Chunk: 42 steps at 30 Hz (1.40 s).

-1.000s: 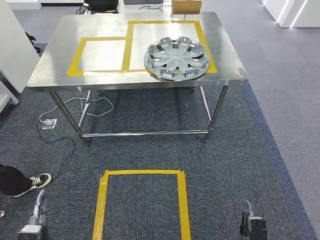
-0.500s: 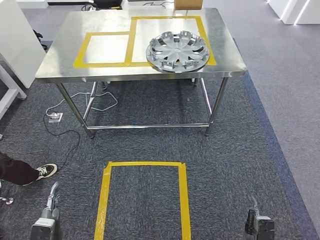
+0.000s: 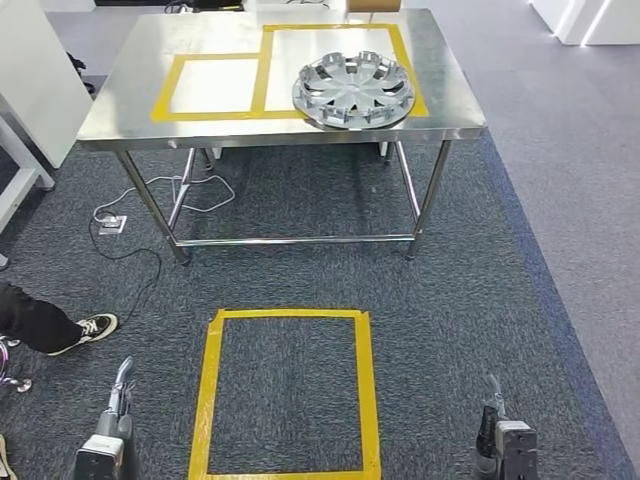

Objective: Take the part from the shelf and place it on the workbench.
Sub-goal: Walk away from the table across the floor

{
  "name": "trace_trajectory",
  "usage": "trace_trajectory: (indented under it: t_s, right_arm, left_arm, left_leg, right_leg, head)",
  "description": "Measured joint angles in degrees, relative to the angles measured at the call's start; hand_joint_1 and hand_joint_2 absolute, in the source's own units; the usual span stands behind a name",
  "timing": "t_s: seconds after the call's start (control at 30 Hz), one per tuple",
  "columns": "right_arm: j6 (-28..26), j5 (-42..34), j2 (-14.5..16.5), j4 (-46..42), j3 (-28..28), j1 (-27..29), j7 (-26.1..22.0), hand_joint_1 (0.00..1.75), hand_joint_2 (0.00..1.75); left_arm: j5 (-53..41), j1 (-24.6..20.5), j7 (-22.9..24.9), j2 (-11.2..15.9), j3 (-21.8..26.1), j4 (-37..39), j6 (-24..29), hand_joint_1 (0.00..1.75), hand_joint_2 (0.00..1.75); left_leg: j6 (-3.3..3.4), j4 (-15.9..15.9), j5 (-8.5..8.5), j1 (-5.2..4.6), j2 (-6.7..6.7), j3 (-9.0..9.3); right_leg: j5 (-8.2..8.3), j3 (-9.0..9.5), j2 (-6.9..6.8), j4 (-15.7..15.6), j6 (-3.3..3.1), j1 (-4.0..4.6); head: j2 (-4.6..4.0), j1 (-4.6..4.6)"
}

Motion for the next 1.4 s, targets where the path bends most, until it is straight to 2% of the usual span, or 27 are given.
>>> trace_trajectory:
  t_s: [0.07, 0.13, 0.17, 0.2, 0.23, 0.27, 0.33, 0.4, 0.5, 0.53, 0.6, 0.67, 0.7, 0.73, 0.77, 0.83, 0.9, 0.93, 1.03, 1.1, 1.17, 1.2, 1.23, 1.27, 1.3, 1.33, 1.4]
  right_arm:
    - [0.0, -0.1, 0.0, -0.4, 0.2, 0.3, 0.0, 0.00, 0.00]
    - [-0.1, -0.2, 0.0, -0.6, 0.4, 0.5, 0.1, 0.00, 0.00]
    - [-0.1, -0.3, 0.0, -0.7, 0.4, 0.6, 0.1, 0.00, 0.00]
    - [-0.1, -0.3, 0.0, -0.7, 0.4, 0.7, 0.2, 0.00, 0.00]
    - [-0.1, -0.3, 0.0, -0.7, 0.4, 0.8, 0.3, 0.00, 0.00]
    - [-0.1, -0.3, 0.0, -0.8, 0.5, 0.9, 0.3, 0.00, 0.00]
    - [-0.1, -0.1, 0.0, -1.1, 0.7, 1.0, 0.4, 0.00, 0.00]
    - [-0.2, 0.0, 0.0, -1.4, 1.0, 1.0, 0.6, 0.00, 0.00]
    - [-0.4, 0.2, 0.1, -1.6, 1.2, 1.2, 0.9, 0.00, 0.00]
    - [-0.4, 0.2, 0.1, -1.7, 1.2, 1.2, 0.9, 0.00, 0.00]
    - [-0.5, 0.2, 0.2, -1.8, 1.3, 1.2, 0.9, 0.00, 0.00]
    - [-0.5, 0.3, 0.3, -1.8, 1.3, 1.3, 0.9, 0.00, 0.00]
    - [-0.5, 0.3, 0.3, -1.8, 1.3, 1.3, 0.9, 0.00, 0.00]
    - [-0.5, 0.3, 0.3, -1.8, 1.3, 1.4, 0.9, 0.00, 0.00]
    - [-0.5, 0.4, 0.3, -1.8, 1.3, 1.4, 0.9, 0.00, 0.00]
    - [-0.5, 0.4, 0.3, -1.8, 1.3, 1.4, 0.9, 0.00, 0.00]
    - [-0.6, 0.4, 0.3, -1.9, 1.4, 1.4, 0.9, 0.00, 0.00]
    - [-0.6, 0.3, 0.3, -1.9, 1.5, 1.4, 0.9, 0.00, 0.00]
    - [-0.6, 0.2, 0.3, -2.1, 1.7, 1.6, 1.0, 0.00, 0.00]
    - [-0.7, 0.1, 0.3, -2.3, 1.8, 1.8, 1.1, 0.00, 0.00]
    - [-0.8, 0.1, 0.3, -2.3, 1.8, 1.8, 1.2, 0.00, 0.00]
    - [-0.8, 0.0, 0.3, -2.3, 1.8, 1.9, 1.3, 0.00, 0.00]
    - [-0.9, 0.0, 0.3, -2.3, 1.8, 1.9, 1.3, 0.00, 0.00]
    - [-0.9, 0.0, 0.3, -2.4, 1.8, 1.9, 1.3, 0.00, 0.00]
    - [-1.0, -0.1, 0.3, -2.4, 1.8, 1.9, 1.3, 0.00, 0.00]
    - [-1.1, -0.1, 0.3, -2.5, 1.9, 1.9, 1.3, 0.00, 0.00]
    - [-1.1, -0.2, 0.3, -2.7, 2.1, 1.8, 1.3, 0.00, 0.00]
  left_arm:
    - [0.0, 0.0, 0.0, 0.1, -0.4, 0.0, 0.0, 0.00, 0.00]
    - [0.4, 0.1, 0.0, 0.2, -0.9, 0.0, 0.1, 0.00, 0.00]
    - [0.7, 0.2, 0.0, 0.2, -1.1, 0.0, 0.3, 0.00, 0.00]
    - [1.0, 0.4, 0.1, 0.3, -1.3, 0.0, 0.4, 0.00, 0.00]
    - [1.4, 0.5, 0.1, 0.4, -1.5, 0.0, 0.6, 0.00, 0.00]
    - [1.6, 0.6, 0.2, 0.5, -1.6, 0.0, 0.8, 0.00, 0.00]
    - [2.0, 0.8, 0.2, 0.6, -1.6, 0.0, 1.0, 0.00, 0.00]
    - [2.1, 0.9, 0.2, 0.6, -1.7, -0.2, 1.0, 0.00, 0.00]
    - [2.2, 1.2, 0.3, 0.7, -1.9, -0.4, 1.0, 0.00, 0.00]
    - [2.2, 1.4, 0.3, 0.7, -1.9, -0.4, 1.0, 0.00, 0.00]
    - [2.4, 1.6, 0.3, 0.7, -2.0, -0.4, 0.9, 0.00, 0.00]
    - [2.5, 1.7, 0.3, 0.7, -2.1, -0.4, 0.8, 0.00, 0.00]
    - [2.6, 1.7, 0.3, 0.7, -2.1, -0.4, 0.8, 0.00, 0.00]
    - [2.6, 1.8, 0.3, 0.8, -2.1, -0.4, 0.8, 0.00, 0.00]
    - [2.6, 1.8, 0.3, 0.8, -2.1, -0.4, 0.8, 0.00, 0.00]
    - [2.6, 1.8, 0.3, 0.8, -2.2, -0.5, 0.8, 0.00, 0.00]
    - [2.6, 1.7, 0.3, 0.9, -2.3, -0.6, 0.8, 0.00, 0.00]
    - [2.6, 1.7, 0.3, 0.9, -2.4, -0.7, 0.8, 0.00, 0.00]
    - [2.7, 1.8, 0.3, 0.9, -2.5, -0.9, 0.8, 0.00, 0.00]
    - [2.7, 1.8, 0.3, 0.9, -2.6, -0.9, 0.8, 0.00, 0.00]
    - [2.8, 1.8, 0.3, 0.9, -2.6, -0.9, 0.8, 0.00, 0.00]
    - [2.8, 1.9, 0.3, 0.9, -2.6, -0.9, 0.8, 0.00, 0.00]
    - [2.8, 1.9, 0.3, 0.9, -2.6, -0.9, 0.8, 0.00, 0.00]
    - [2.8, 1.9, 0.3, 1.0, -2.6, -0.9, 0.8, 0.00, 0.00]
    - [2.8, 1.9, 0.3, 1.0, -2.6, -0.9, 0.8, 0.00, 0.00]
    - [2.8, 1.9, 0.3, 1.0, -2.6, -0.9, 0.8, 0.00, 0.00]
    - [2.8, 1.9, 0.3, 1.0, -2.6, -1.0, 0.8, 0.00, 0.00]
  left_leg:
    - [0.78, -0.5, 1.14, 0.28, 0.14, -1.02]
    - [1.12, -0.4, 2.22, 0.35, 0.19, -2.43]
    - [1.10, -0.3, 2.78, 0.34, 0.19, -3.18]
    - [1.04, -0.2, 3.31, 0.35, 0.20, -3.99]
    - [0.93, 0.0, 3.78, 0.36, 0.20, -4.77]
    - [0.78, 0.3, 4.18, 0.38, 0.20, -5.51]
    - [0.29, 0.9, 4.84, 0.37, 0.17, -6.67]
    - [-0.36, 1.4, 5.60, 0.31, 0.10, -7.24]
    - [-1.41, 1.4, 6.66, 0.45, -0.10, -7.64]
    - [-1.74, 1.9, 5.83, 0.51, -0.15, -7.99]
    - [-2.26, 5.9, 1.15, 0.63, -0.15, -9.30]
    - [-2.55, 13.3, -4.43, 0.65, -0.11, -10.83]
    - [-2.58, 16.4, -5.60, 0.66, -0.11, -11.07]
    - [-2.48, 17.7, -5.33, 0.64, -0.11, -10.53]
    - [-2.25, 16.9, -4.04, 0.60, -0.11, -8.98]
    - [-1.35, 9.6, -1.40, 0.36, -0.10, -3.48]
    - [-0.47, 2.0, -1.36, 0.02, -0.08, 1.16]
    - [-0.16, 0.1, -1.74, -0.18, -0.07, 2.03]
    - [0.64, -1.0, -0.59, -0.17, 0.10, 1.35]
    - [1.26, -1.5, 0.79, 0.15, 0.30, 0.00]
    - [1.47, -1.3, 2.06, 0.16, 0.37, -1.72]
    - [1.41, -1.2, 2.73, 0.16, 0.40, -2.64]
    - [1.30, -1.0, 3.38, 0.18, 0.44, -3.58]
    - [1.14, -0.8, 3.96, 0.23, 0.46, -4.52]
    - [0.91, -0.4, 4.48, 0.31, 0.47, -5.49]
    - [0.63, 0.0, 4.91, 0.39, 0.46, -6.31]
    - [-0.05, 0.9, 5.71, 0.40, 0.41, -7.56]
  right_leg:
    - [-2.75, -1.31, 0.31, 2.4, 0.69, -0.09]
    - [-7.96, -3.53, 0.51, 8.8, 1.24, -0.31]
    - [-9.83, -4.38, 0.52, 12.4, 1.46, -0.41]
    - [-10.46, -4.61, 0.52, 14.9, 1.62, -0.50]
    - [-9.77, -3.94, 0.52, 15.5, 1.73, -0.58]
    - [-8.13, -2.22, 0.52, 13.9, 1.78, -0.68]
    - [-5.59, 3.44, 0.63, 5.8, 1.81, -0.87]
    - [-5.53, 7.50, 1.03, -0.7, 1.36, -0.77]
    - [-5.28, 7.07, 1.17, -2.0, 0.04, -0.53]
    - [-4.80, 6.58, 1.03, -2.0, -0.61, -0.55]
    - [-3.57, 5.30, 0.67, -2.2, -1.71, -0.65]
    - [-2.41, 3.99, 0.42, -2.1, -2.09, -0.43]
    - [-1.83, 3.31, 0.28, -1.9, -2.15, -0.30]
    - [-1.29, 2.57, 0.19, -1.7, -2.16, -0.15]
    - [-0.82, 1.81, 0.13, -1.3, -2.14, -0.01]
    - [-0.09, 0.29, 0.10, -0.6, -1.99, 0.23]
    - [0.55, -0.60, 0.09, -0.1, -1.56, 0.36]
    - [0.96, -0.87, 0.06, 0.0, -1.20, 0.30]
    - [1.32, -1.55, 0.14, 0.2, -0.12, 0.09]
    - [-2.44, -3.05, 0.42, 3.4, 0.45, -0.01]
    - [-7.89, -5.06, 0.55, 10.3, 0.99, -0.25]
    - [-9.24, -5.57, 0.55, 13.6, 1.23, -0.39]
    - [-9.20, -5.45, 0.55, 15.7, 1.45, -0.53]
    - [-7.89, -4.41, 0.55, 15.9, 1.61, -0.67]
    - [-5.98, -2.17, 0.54, 13.7, 1.74, -0.83]
    - [-4.79, 0.82, 0.56, 9.8, 1.87, -1.00]
    - [-5.01, 6.62, 0.68, 1.3, 1.65, -0.94]
  head:
    - [-0.01, 0.27]
    - [-0.01, 0.84]
    - [-0.01, 1.06]
    - [-0.01, 1.18]
    - [-0.01, 1.24]
    - [-0.01, 1.28]
    - [-0.01, 1.33]
    - [-0.02, 1.27]
    - [-0.02, 1.17]
    - [-0.02, 1.06]
    - [-0.02, 0.55]
    - [-0.02, -0.01]
    - [-0.02, -0.12]
    - [-0.02, -0.19]
    - [-0.02, -0.23]
    - [-0.01, -0.27]
    - [-0.01, -0.28]
    - [-0.01, -0.29]
    - [-0.02, -0.37]
    - [-0.02, -0.01]
    - [-0.02, 0.58]
    - [-0.02, 0.76]
    - [-0.02, 0.85]
    - [-0.02, 0.91]
    - [-0.02, 0.98]
    - [-0.02, 1.03]
    - [-0.01, 1.30]
